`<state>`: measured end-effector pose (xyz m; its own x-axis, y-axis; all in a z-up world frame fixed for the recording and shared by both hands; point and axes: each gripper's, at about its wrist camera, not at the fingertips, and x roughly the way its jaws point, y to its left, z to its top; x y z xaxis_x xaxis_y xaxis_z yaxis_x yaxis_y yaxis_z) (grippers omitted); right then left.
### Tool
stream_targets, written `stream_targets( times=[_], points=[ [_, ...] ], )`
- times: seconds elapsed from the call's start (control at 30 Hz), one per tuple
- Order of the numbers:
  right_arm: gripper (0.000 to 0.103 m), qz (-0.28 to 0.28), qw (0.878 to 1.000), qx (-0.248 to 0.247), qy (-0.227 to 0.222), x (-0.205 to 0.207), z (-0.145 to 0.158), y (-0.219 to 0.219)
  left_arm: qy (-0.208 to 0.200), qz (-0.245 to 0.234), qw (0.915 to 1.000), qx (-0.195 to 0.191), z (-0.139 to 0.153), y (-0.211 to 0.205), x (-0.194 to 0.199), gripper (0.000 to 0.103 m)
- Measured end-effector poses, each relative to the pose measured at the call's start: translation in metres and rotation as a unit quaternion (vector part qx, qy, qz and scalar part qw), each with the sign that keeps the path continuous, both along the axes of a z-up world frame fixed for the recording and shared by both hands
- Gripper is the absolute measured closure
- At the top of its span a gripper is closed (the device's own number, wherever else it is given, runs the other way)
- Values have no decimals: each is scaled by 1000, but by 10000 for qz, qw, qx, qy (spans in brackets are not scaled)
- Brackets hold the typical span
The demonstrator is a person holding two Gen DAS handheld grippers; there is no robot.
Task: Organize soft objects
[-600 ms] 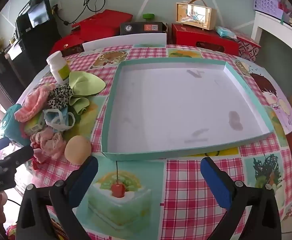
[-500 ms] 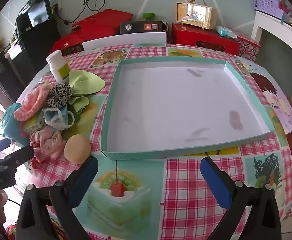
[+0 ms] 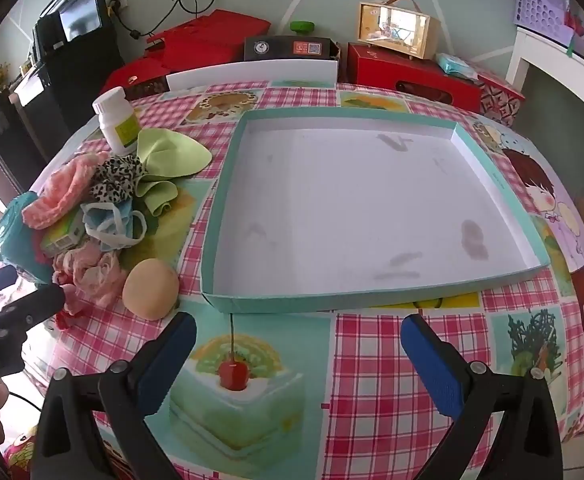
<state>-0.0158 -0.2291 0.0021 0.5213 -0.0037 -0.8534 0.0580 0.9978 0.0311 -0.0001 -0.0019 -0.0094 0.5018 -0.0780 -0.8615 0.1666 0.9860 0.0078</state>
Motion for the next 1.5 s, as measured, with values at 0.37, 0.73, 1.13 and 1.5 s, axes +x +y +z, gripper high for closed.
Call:
stream_targets(
  times=[0.37,0.73,1.13,1.5],
  points=[
    [0,-59,10000,-19,51,1,-4,0,42,-39,10000,-11,-1,3,2,0],
    [0,-52,10000,-49,63,0,-6,1,69,-41,10000,33,-2,2,2,0],
    [0,-59,9999,-46,82,-1,-7,0,88,-42,9999,48,-3,2,2,0],
    [0,-65,9999,-43,89,-1,-9,0,87,-45,9999,46,-3,2,2,0]
  ],
)
